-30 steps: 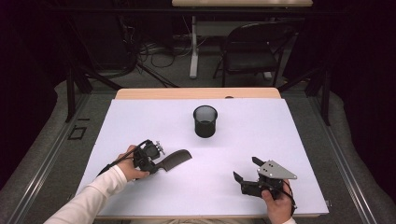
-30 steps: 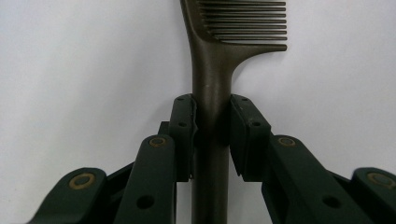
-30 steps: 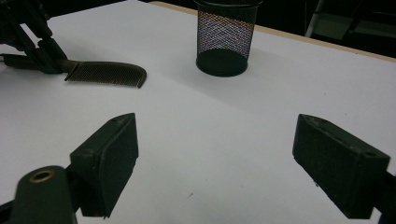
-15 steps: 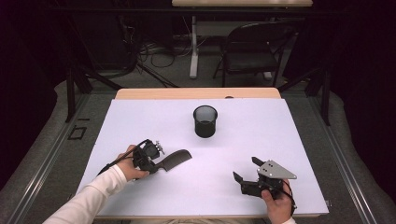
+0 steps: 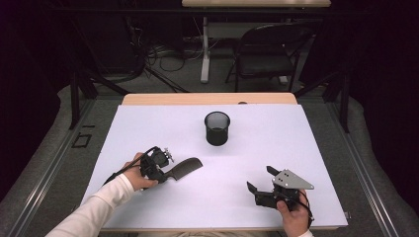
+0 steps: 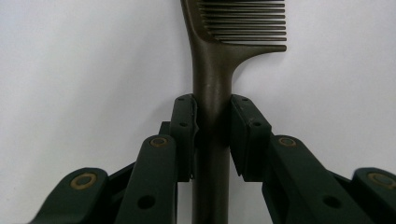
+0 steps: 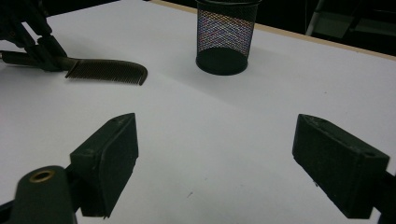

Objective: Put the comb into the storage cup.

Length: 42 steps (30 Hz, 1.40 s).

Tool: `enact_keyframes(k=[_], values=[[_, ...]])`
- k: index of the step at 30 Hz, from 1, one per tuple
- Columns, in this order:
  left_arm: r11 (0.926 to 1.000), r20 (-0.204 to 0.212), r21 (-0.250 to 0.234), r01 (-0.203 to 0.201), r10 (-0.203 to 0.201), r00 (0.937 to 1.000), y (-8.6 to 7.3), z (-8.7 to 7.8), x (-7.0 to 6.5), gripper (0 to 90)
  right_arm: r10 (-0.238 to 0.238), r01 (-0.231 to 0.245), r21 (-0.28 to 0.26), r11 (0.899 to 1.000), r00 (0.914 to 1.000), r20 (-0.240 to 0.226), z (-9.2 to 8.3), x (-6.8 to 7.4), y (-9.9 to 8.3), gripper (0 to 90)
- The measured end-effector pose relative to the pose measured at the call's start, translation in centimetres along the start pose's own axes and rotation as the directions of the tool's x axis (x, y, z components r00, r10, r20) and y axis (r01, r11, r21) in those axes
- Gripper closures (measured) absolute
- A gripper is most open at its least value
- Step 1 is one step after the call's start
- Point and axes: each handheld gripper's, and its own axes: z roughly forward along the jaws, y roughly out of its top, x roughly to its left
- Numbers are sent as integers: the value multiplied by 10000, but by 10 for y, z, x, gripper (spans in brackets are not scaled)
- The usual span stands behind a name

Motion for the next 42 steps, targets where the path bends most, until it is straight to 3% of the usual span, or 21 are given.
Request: enact_keyframes(k=[24, 31, 42], values=[[9945, -153, -1007, 282, -299, 9994, -2, -25, 2, 727, -13, 13, 8, 10000, 10000, -2, 0, 0, 0, 142], [9868, -216, -1557, 451, -490, 9986, -1, -35, 1, 727, -32, 32, 10, 10000, 10000, -3, 0, 0, 0, 143], [9681, -489, -2416, 667, -808, 9955, -1, -47, 0, 727, -43, 43, 20, 10000, 10000, 3, 0, 0, 0, 143]])
